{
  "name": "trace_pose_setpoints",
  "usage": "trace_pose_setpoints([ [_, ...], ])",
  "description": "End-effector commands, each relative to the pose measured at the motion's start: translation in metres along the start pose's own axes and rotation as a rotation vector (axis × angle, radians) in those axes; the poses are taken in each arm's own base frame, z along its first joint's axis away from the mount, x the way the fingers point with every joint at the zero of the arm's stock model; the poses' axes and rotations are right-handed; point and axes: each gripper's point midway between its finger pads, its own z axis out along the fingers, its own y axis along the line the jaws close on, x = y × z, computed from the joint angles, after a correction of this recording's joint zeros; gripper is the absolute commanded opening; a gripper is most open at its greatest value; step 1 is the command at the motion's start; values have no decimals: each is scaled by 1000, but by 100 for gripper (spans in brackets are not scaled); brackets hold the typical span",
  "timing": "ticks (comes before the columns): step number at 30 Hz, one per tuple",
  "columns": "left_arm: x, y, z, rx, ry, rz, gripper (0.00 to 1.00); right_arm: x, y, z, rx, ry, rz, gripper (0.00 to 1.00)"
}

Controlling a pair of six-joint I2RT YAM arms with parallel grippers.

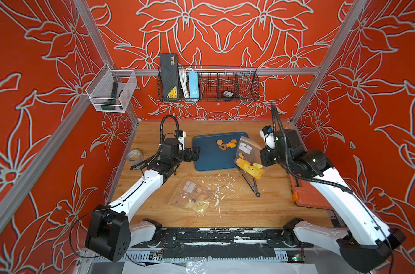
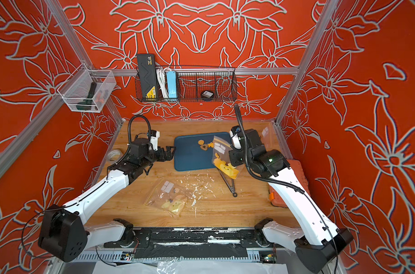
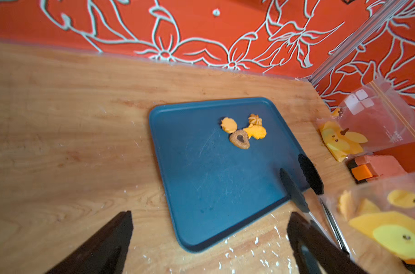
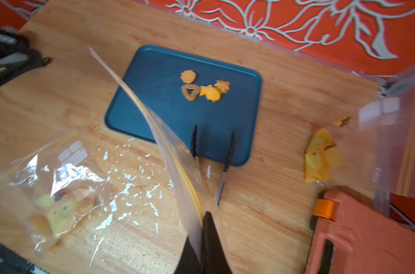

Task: Put the cookies into a resealable bag to prevent moisture
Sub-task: Place the ziploc bag at the center of the board.

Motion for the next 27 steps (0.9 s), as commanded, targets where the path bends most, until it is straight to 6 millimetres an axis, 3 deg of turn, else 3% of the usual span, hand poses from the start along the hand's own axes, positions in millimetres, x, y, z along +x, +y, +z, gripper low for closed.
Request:
trace_pose_setpoints([
  [1,25,3,-1,-4,102,-88,100,3,-33,8,91,67,74,0],
  [8,55,6,10,-17,251,-176,100,-10,-88,50,197,107,147,0],
  [12,58,9,9,-38,251,-256,100,-11,-119,78,224,124,184,0],
  [17,59,-11,-3,81,243,-251,100,-5,-161,107,287,166,219,0],
  [22,56,-14,-18,95,217,-207,100,-3,-185,119,285,172,273,0],
  [27,55,-4,-29,24,212,-196,100,3,-201,120,315,168,309,0],
])
